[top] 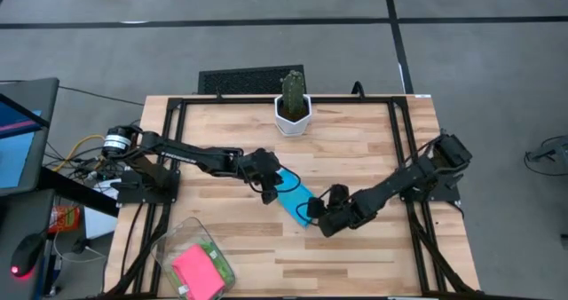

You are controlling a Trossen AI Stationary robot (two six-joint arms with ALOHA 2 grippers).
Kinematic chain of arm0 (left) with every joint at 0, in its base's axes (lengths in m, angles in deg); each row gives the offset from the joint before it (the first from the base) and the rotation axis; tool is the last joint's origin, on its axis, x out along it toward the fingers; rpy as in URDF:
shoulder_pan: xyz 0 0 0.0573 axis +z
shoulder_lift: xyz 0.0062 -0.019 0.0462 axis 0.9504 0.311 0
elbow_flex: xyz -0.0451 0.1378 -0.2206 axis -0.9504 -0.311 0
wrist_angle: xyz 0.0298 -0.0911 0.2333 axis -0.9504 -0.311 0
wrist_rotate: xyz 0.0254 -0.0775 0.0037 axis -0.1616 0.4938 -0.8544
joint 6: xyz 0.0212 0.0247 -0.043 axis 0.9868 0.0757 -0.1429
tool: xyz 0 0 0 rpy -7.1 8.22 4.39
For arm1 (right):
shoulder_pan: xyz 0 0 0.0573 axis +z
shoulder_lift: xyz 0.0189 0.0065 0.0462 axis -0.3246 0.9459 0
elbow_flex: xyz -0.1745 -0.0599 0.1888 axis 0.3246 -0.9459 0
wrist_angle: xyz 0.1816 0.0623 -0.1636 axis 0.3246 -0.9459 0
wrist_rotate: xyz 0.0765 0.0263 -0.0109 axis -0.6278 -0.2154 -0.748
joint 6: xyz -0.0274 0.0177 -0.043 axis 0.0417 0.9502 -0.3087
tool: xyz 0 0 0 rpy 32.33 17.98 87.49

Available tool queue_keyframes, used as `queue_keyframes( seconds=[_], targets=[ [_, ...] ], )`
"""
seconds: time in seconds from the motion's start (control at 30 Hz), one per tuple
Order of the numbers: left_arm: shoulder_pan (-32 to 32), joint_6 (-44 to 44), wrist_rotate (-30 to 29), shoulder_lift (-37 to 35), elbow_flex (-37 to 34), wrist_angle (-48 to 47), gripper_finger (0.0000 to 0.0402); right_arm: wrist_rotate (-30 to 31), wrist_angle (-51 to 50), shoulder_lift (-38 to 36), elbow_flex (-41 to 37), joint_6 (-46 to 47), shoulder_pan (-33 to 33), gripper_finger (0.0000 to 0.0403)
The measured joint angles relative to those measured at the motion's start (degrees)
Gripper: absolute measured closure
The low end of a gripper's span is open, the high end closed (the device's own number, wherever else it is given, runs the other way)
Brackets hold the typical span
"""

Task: Fold microfiber towels
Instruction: Put the folded blue microfiber cloth into the transparent bin

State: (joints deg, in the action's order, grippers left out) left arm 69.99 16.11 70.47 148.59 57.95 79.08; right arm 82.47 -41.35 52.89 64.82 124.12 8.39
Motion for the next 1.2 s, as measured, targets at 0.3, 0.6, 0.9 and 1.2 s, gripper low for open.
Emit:
queue_keyframes(
  seconds=[0.3,0.6,0.9,1.2],
  targets=[
    [0.22,0.12,-1.31,0.02,-0.02,-0.87,0.0317,-1.96,5.34,6.04,0.0,0.26,-2.6,0.0137],
    [-0.28,-4.19,0.22,0.02,-0.02,-0.95,0.0319,-5.62,3.19,7.84,1.31,2.67,-5.82,0.0198],
    [-2.9,-8.51,11.33,-4.34,0.23,-1.31,0.0319,-7.03,2.0,7.99,1.14,-8.16,-7.28,0.036],
    [-11.09,-17.49,6.46,-21.83,0.33,-3.28,0.0319,-7.74,-1.59,9.12,6.83,-27.1,-7.75,0.0386]
  ],
)
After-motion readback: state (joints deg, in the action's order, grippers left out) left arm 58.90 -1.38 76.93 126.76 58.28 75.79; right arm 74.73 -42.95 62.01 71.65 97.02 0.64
